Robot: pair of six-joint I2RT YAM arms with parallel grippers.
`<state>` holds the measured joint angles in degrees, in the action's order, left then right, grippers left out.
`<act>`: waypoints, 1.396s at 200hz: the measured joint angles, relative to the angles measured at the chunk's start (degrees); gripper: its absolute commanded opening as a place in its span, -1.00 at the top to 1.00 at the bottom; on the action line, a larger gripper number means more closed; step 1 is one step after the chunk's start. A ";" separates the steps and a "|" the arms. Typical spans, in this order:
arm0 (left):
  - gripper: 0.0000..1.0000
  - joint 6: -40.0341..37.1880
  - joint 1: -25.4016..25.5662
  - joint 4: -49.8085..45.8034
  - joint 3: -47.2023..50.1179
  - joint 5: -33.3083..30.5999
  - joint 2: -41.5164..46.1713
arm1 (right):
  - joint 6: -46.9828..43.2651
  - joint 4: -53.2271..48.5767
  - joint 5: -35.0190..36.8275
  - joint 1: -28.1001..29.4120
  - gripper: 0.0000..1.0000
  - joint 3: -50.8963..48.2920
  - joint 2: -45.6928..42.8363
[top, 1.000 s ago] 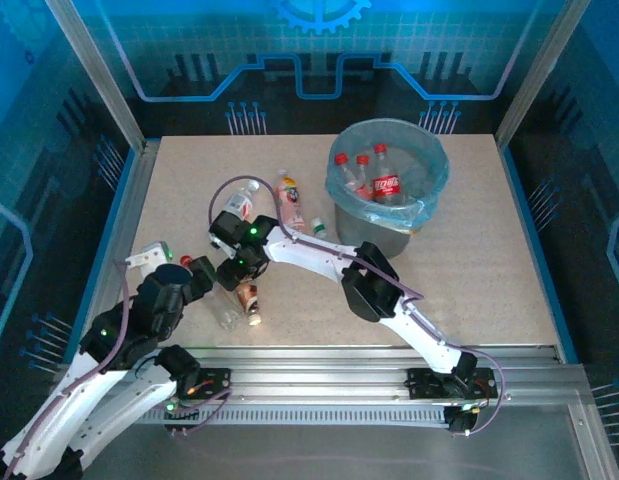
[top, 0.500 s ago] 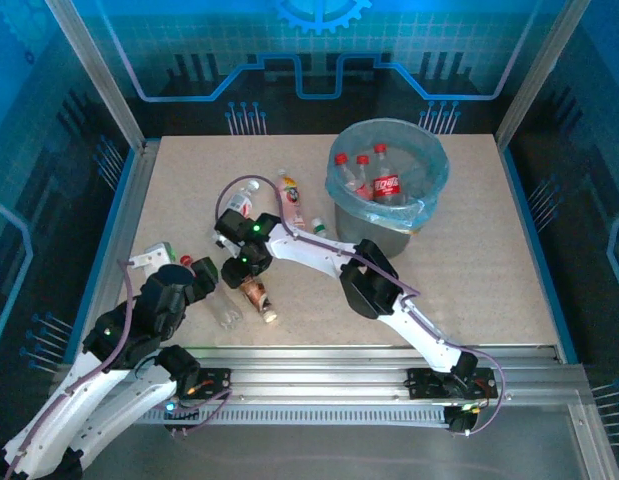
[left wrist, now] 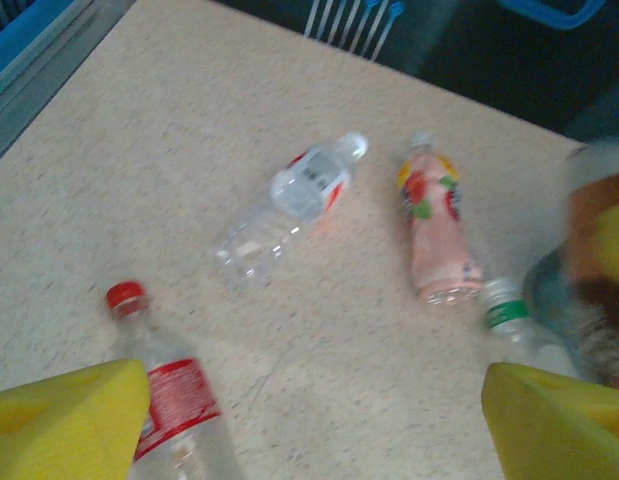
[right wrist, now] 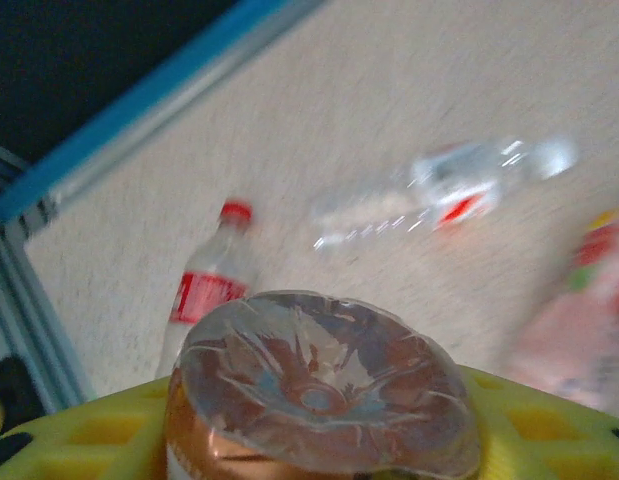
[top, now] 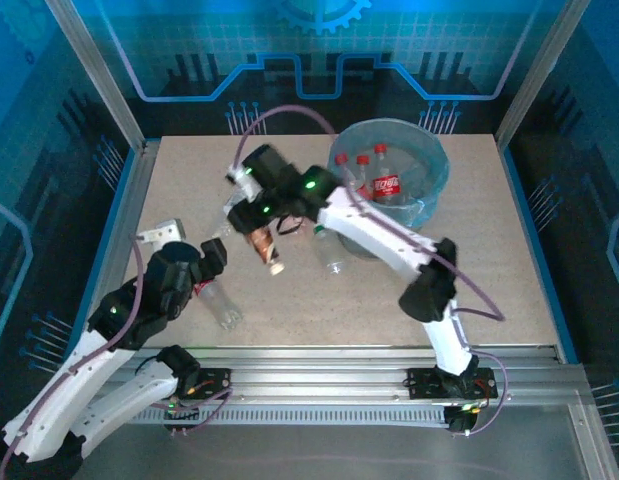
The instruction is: Put the plastic bottles in the bin
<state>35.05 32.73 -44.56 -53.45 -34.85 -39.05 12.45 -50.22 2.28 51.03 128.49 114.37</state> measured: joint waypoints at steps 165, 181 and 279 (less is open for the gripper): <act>-0.64 -8.46 9.57 17.07 -23.54 19.39 -33.55 | -9.49 14.53 20.85 -25.51 -0.22 -20.31 -20.09; -0.64 -8.44 9.77 17.07 -23.54 19.76 -34.25 | -9.27 15.10 20.92 -25.73 -0.26 -22.80 -20.09; -0.65 -8.17 9.84 17.94 -23.50 20.24 -35.54 | -8.20 15.19 20.72 -26.05 -0.42 -33.77 -26.86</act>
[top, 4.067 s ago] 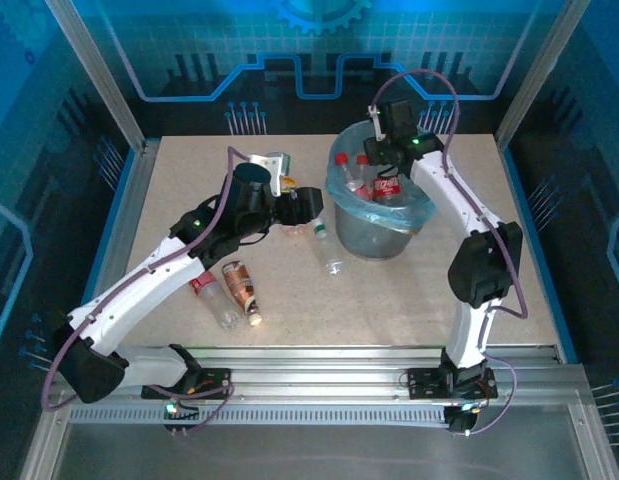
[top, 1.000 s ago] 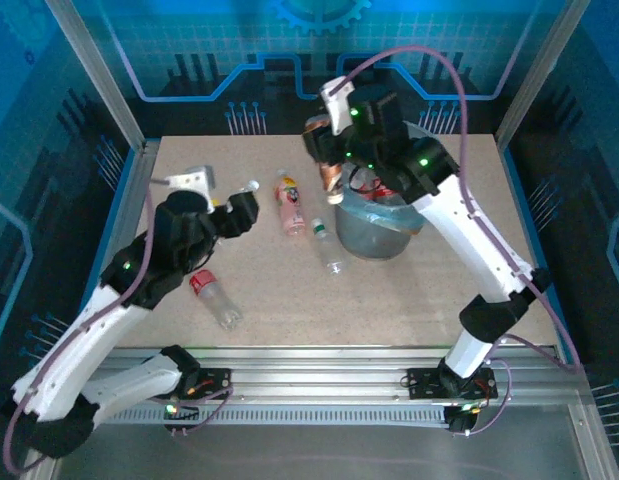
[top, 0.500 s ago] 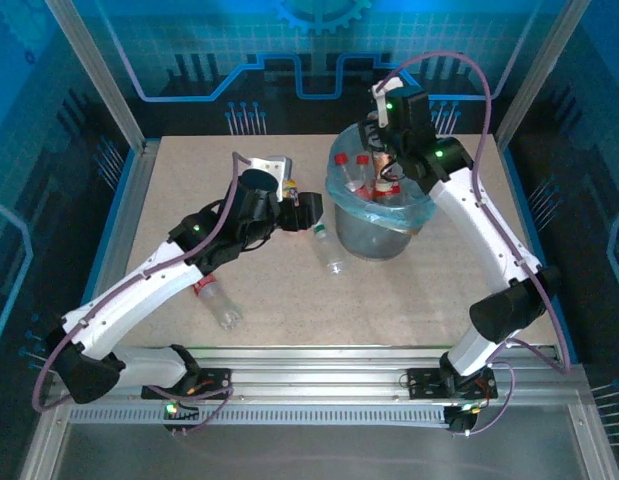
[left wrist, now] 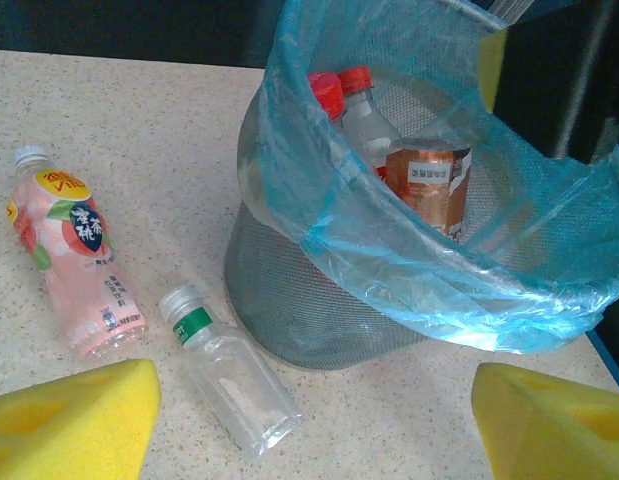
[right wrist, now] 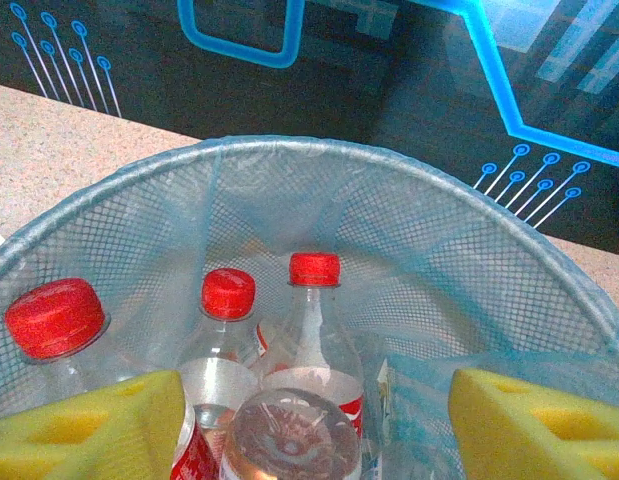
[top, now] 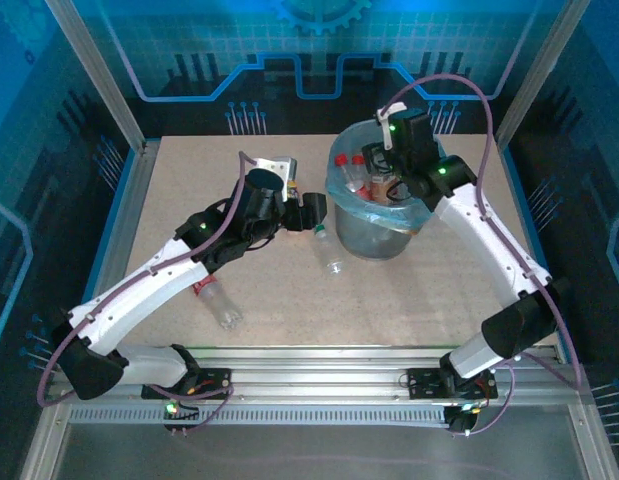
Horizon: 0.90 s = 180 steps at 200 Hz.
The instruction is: Put the plastic bottles in the bin
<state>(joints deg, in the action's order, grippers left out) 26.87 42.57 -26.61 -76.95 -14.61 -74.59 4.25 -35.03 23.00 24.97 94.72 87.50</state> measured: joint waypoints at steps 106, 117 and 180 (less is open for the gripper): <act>-0.66 0.00 0.04 -0.02 1.49 0.11 -0.59 | 2.40 -6.54 -7.78 -3.69 -0.04 5.77 9.97; -0.66 0.00 0.04 -0.04 1.92 0.09 -0.59 | 2.78 -8.04 -8.74 -3.98 -0.01 5.88 11.39; -0.67 -0.02 0.04 -0.04 3.26 -0.13 0.02 | 3.89 -7.50 -11.72 -4.04 0.00 3.48 11.28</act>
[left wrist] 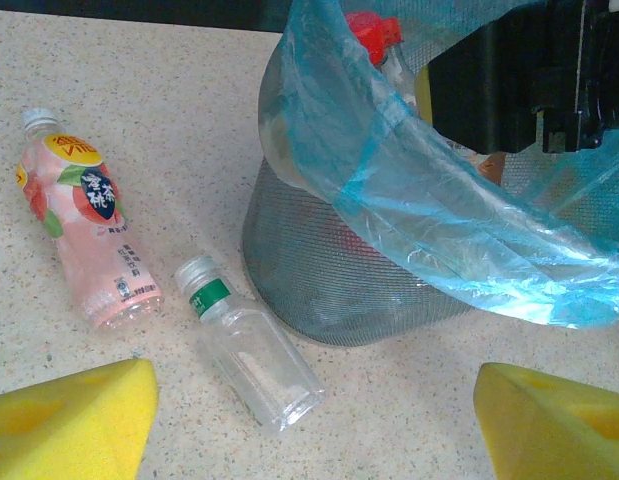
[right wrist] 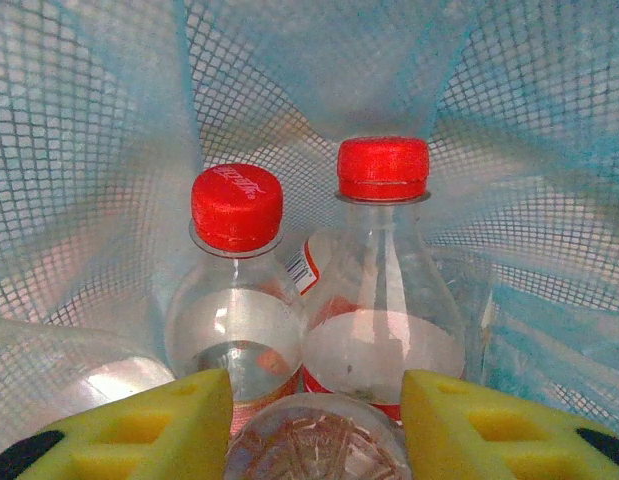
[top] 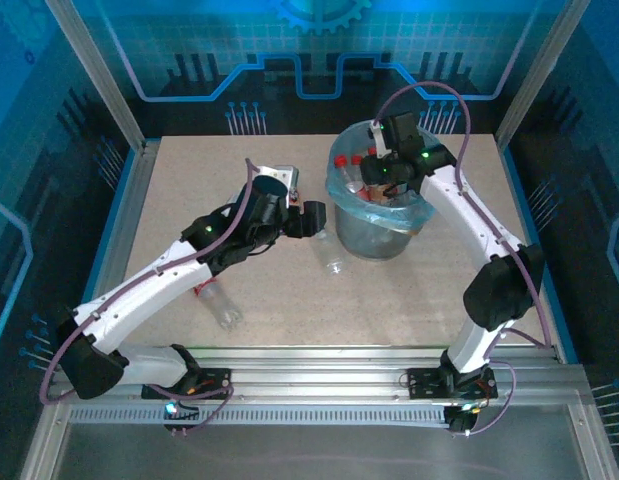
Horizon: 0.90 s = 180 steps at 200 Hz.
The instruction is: Put the plastic bottles in the bin
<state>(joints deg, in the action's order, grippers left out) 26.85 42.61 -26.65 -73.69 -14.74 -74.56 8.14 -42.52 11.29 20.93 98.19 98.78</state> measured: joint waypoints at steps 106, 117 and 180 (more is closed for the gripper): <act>-0.75 0.39 -2.08 -1.73 5.66 -5.42 8.66 | 3.08 -3.58 1.11 3.26 -0.55 8.94 -5.81; -0.76 1.51 -4.33 -2.25 8.17 -5.53 11.28 | 3.43 -2.08 1.79 5.70 -0.56 8.35 -8.22; -0.90 9.44 -22.69 -11.26 23.39 -5.01 22.14 | 2.95 6.36 2.97 23.08 -0.59 4.24 -10.49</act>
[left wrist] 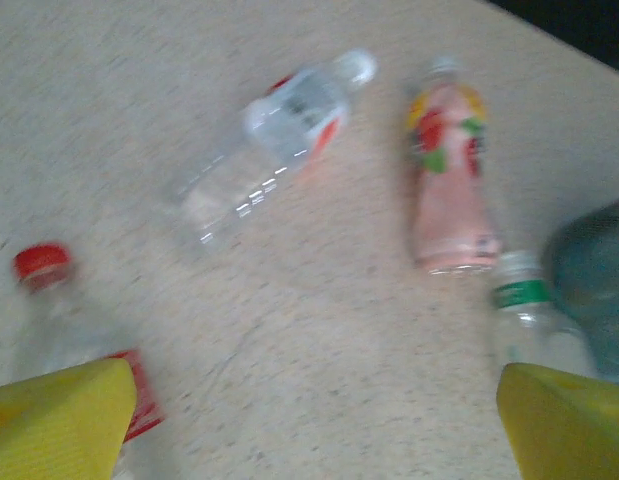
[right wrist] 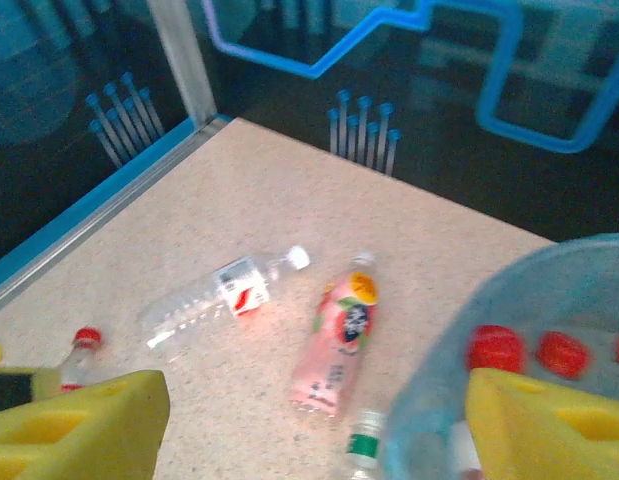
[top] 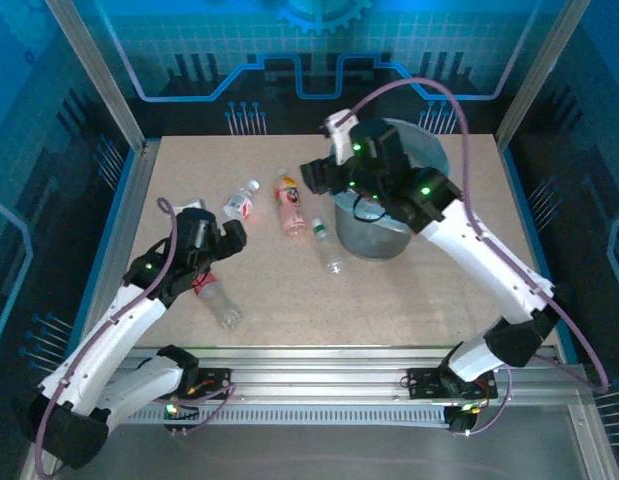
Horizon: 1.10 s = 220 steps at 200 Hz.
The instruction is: Put the plastic bottles in the bin
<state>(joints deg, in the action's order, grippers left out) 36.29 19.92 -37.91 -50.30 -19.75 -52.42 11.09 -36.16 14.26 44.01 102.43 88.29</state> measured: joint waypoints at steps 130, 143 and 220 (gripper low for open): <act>-0.81 13.33 -5.16 -1.18 18.69 8.28 -4.44 | -3.67 -3.69 -0.81 5.18 -0.62 3.02 11.69; -0.71 13.55 -5.16 0.61 19.67 9.14 -6.03 | -3.69 -3.78 -0.81 5.18 -0.62 2.99 11.69; -0.09 12.66 -5.20 5.68 21.62 10.64 -8.79 | -4.42 -4.13 0.52 5.07 -0.63 2.12 11.69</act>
<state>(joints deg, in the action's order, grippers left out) 48.95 14.72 -32.23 -28.69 -9.10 -61.21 6.68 -40.29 14.79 49.08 104.55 99.98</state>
